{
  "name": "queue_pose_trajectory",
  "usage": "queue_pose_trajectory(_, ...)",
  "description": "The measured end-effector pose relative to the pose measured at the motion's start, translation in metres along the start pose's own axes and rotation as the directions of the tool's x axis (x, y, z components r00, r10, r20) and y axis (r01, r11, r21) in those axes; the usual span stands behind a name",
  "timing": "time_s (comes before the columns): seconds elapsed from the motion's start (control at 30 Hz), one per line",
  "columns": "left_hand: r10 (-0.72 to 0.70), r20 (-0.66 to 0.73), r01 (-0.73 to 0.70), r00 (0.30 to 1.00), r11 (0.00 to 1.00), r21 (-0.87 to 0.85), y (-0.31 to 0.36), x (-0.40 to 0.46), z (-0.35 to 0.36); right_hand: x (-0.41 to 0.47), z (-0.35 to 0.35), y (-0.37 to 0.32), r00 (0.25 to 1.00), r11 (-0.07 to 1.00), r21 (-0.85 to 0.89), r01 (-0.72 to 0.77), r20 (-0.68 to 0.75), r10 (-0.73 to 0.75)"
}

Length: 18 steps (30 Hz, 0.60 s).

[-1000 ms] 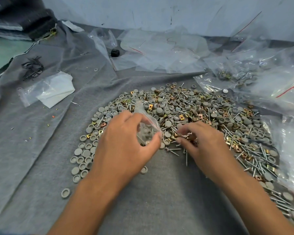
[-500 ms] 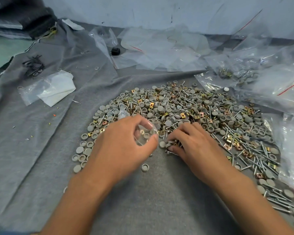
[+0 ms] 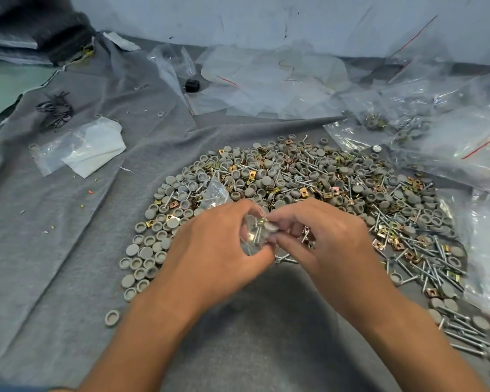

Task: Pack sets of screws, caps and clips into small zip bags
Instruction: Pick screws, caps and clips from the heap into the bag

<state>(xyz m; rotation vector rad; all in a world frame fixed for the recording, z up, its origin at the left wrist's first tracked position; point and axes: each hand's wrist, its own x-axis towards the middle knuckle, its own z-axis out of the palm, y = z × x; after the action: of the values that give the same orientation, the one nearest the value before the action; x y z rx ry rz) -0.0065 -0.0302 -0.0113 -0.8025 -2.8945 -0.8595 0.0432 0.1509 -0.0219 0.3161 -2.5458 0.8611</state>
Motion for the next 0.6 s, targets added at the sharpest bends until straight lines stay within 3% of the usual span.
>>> queue_pose_trajectory(0.17,0.013,-0.006,-0.013,1.000,1.000,0.002,-0.002,0.000,0.001,0.001,0.001,0.002,0.999,0.999,0.009,0.034,-0.030,-0.034)
queue_pose_trajectory(0.23,0.020,-0.013,-0.020,1.000,1.000,0.000,-0.003,0.000,0.001,0.002,-0.001,0.009,0.998,0.999,0.017,-0.031,-0.049,0.031)
queue_pose_trajectory(0.33,-0.007,-0.070,-0.002,0.998,0.991,-0.135,-0.007,0.001,-0.004,0.001,-0.003,0.024,0.973,0.976,-0.102,-0.193,0.107,0.204)
queue_pose_trajectory(0.43,-0.106,-0.264,0.024,0.959,0.955,-0.297,-0.014,0.007,-0.013,-0.006,0.003,0.026,0.930,0.961,-0.212,-0.178,0.283,0.235)
queue_pose_trajectory(0.5,-0.132,-0.318,0.036,0.939,0.956,-0.292,-0.017,0.009,-0.017,-0.006,0.010,0.024,0.919,0.958,-0.225,-0.179,0.309,0.244)
queue_pose_trajectory(0.6,-0.141,-0.275,0.065,0.951,0.962,-0.267,-0.016,0.008,-0.013,-0.006,0.019,0.024,0.925,0.942,-0.295,-0.162,0.288,0.249)
